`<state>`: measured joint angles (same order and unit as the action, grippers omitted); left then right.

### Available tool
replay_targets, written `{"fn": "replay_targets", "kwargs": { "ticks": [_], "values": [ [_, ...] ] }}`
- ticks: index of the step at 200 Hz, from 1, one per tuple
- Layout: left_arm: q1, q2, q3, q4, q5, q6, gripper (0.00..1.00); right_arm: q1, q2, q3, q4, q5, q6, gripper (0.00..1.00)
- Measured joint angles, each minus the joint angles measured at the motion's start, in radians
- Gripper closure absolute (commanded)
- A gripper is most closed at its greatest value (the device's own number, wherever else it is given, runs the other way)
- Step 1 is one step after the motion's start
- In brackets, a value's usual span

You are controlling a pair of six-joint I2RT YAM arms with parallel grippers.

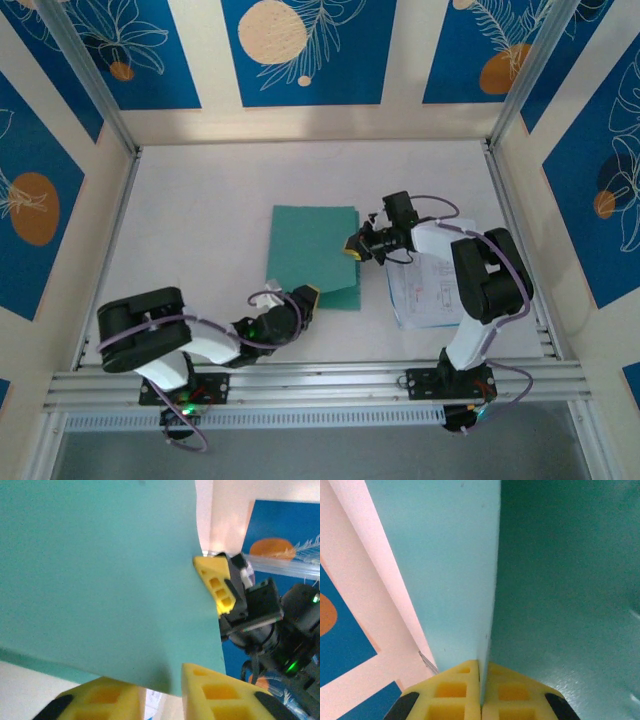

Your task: Put the files into the folder

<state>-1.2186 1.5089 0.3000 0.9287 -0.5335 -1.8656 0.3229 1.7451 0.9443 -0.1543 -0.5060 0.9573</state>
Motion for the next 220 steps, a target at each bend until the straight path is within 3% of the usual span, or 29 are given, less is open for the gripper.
{"fn": "replay_targets", "kwargs": {
  "ticks": [19, 47, 75, 104, 130, 158, 220],
  "values": [
    [-0.001, -0.139, 0.007, -0.174, 0.042, 0.032, 0.55, 0.021, -0.013, 0.019, -0.031, 0.025, 0.006, 1.0],
    [0.012, -0.357, 0.115, -0.588, 0.091, 0.173, 0.39, 0.046, -0.028, 0.06, -0.104, 0.069, 0.018, 1.0],
    [0.024, -0.464, 0.307, -0.958, 0.109, 0.465, 0.32, 0.073, -0.03, 0.145, -0.201, 0.116, 0.026, 1.0],
    [0.029, -0.437, 0.476, -1.204, 0.116, 0.824, 0.3, 0.097, -0.03, 0.242, -0.298, 0.158, 0.04, 1.0],
    [0.024, -0.307, 0.624, -1.343, 0.106, 1.117, 0.29, 0.114, -0.03, 0.313, -0.375, 0.187, 0.048, 1.0],
    [0.003, -0.176, 0.726, -1.417, 0.039, 1.345, 0.27, 0.123, -0.03, 0.359, -0.431, 0.208, 0.058, 1.0],
    [-0.022, -0.038, 0.813, -1.435, -0.105, 1.583, 0.28, 0.135, -0.03, 0.407, -0.498, 0.22, 0.058, 1.0]
  ]
}}
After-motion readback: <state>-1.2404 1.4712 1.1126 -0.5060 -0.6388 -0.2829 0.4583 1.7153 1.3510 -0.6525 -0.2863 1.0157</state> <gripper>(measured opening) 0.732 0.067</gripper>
